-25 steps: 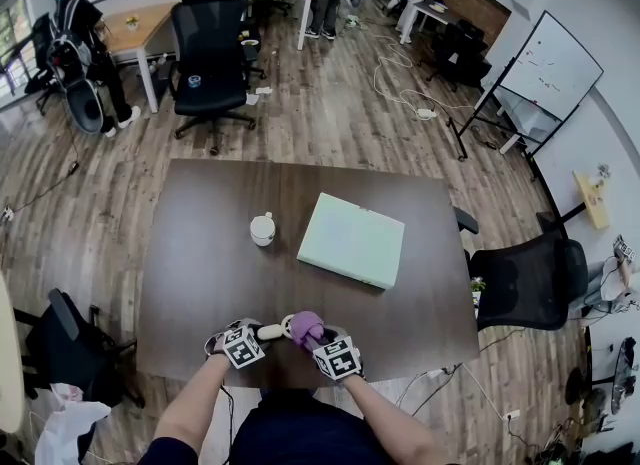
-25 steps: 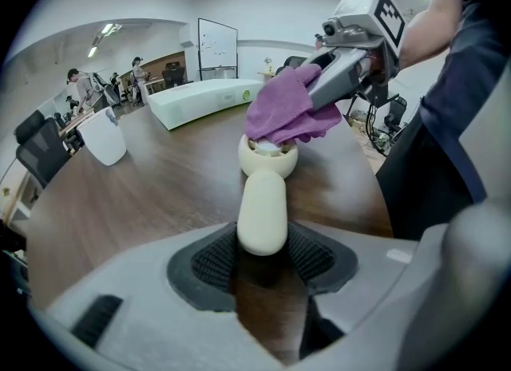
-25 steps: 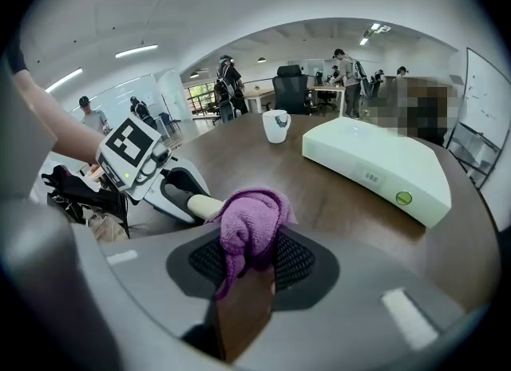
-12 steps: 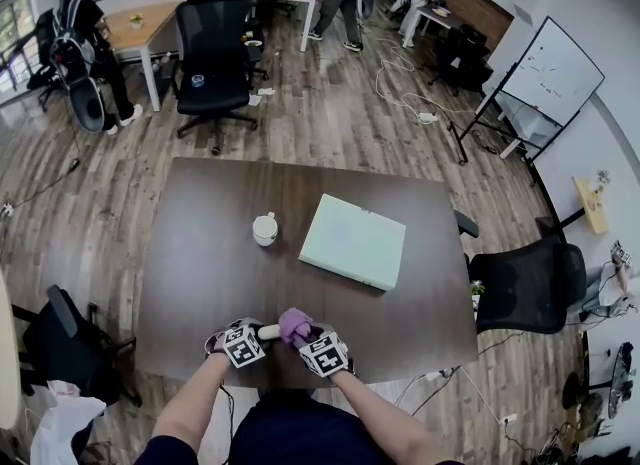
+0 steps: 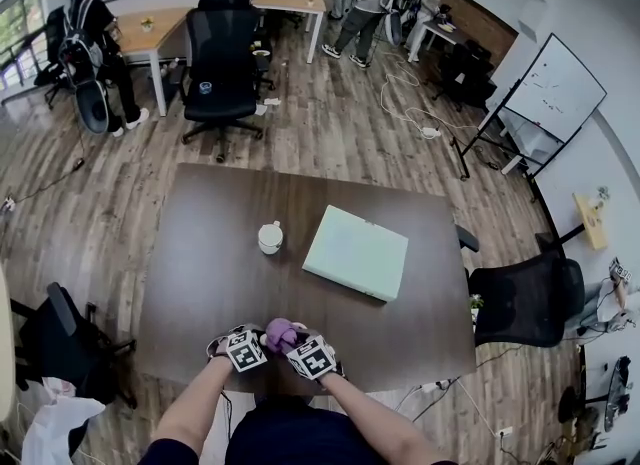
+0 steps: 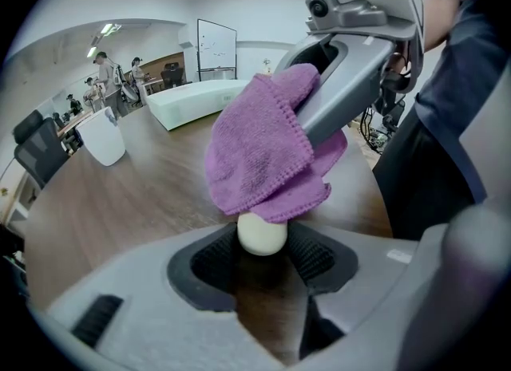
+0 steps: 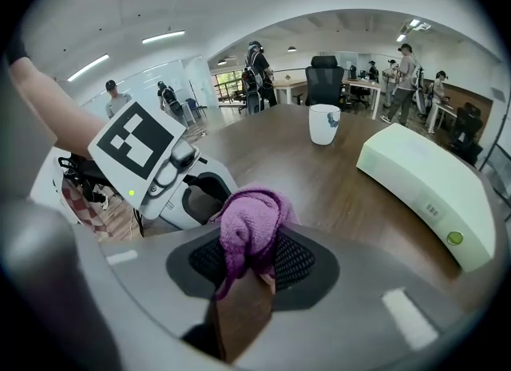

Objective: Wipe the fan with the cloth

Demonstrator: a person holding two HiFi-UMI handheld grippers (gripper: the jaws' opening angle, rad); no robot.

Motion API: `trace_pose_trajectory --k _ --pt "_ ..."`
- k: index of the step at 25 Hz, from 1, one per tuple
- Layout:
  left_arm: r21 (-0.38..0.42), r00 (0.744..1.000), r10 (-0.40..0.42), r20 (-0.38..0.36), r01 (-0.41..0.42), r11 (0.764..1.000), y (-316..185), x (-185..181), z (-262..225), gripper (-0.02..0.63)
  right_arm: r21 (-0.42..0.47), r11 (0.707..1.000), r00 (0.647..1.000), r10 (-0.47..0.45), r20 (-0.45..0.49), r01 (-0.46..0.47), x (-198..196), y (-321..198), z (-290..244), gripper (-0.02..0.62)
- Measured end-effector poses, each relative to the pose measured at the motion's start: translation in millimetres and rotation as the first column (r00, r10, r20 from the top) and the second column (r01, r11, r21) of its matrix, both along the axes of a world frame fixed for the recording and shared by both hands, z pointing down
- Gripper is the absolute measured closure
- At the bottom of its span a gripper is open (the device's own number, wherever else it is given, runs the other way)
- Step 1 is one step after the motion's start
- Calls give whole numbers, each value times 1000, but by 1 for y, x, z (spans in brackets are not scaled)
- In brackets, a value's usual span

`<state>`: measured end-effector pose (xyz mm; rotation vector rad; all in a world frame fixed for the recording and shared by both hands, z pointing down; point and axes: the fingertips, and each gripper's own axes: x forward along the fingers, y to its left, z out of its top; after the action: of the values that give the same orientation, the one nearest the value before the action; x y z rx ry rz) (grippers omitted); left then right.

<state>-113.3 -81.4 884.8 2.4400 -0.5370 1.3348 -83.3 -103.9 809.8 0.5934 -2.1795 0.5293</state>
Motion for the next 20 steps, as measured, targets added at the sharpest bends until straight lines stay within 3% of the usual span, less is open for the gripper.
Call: trace_pose_trajectory --k 20 --pt "2 1000 0 9 0 1000 -1 0 2 413 -93 993 997 -74 6 74 -33 20 8 468"
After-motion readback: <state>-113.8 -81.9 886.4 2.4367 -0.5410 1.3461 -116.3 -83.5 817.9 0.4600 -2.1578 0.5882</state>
